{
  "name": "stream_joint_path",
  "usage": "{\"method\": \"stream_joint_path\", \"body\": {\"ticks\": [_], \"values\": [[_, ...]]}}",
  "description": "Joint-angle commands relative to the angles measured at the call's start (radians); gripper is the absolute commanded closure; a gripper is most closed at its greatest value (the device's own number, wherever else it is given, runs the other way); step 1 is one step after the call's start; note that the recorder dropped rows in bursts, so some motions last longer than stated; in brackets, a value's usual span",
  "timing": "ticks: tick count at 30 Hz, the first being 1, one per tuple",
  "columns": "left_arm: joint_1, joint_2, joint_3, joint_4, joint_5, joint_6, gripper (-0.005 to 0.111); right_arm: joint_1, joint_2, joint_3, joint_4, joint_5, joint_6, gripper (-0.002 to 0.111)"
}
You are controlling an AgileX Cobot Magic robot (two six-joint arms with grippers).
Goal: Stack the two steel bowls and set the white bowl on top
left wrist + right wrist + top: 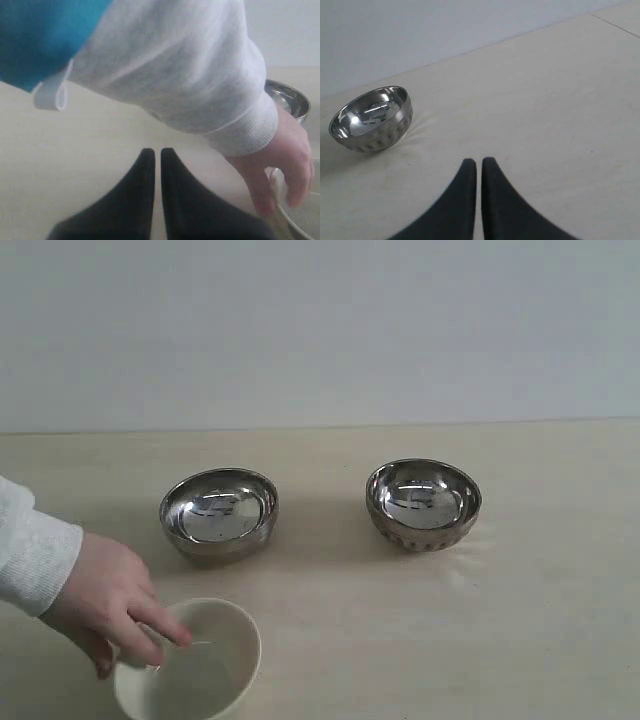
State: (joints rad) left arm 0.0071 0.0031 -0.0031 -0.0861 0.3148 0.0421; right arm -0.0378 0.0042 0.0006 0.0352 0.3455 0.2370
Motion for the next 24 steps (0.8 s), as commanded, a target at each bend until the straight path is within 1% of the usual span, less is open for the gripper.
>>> {"method": "stream_joint_path", "body": {"ticks": [1,4,24], "values": [[-0.005,-0.003,0.003,0.0,-0.007,-0.005,0.103,-0.003,-0.004,-0.001,0.001,-0.004,-0.008,0.108],[-0.005,-0.003,0.003,0.0,-0.007,-0.005,0.103,-0.003,-0.004,-0.001,-0.026,-0.004,-0.046,0.108],[-0.005,-0.003,0.003,0.0,-0.007,-0.005,0.103,-0.003,-0.004,-0.001,-0.052,-0.004,-0.091,0.108]]}}
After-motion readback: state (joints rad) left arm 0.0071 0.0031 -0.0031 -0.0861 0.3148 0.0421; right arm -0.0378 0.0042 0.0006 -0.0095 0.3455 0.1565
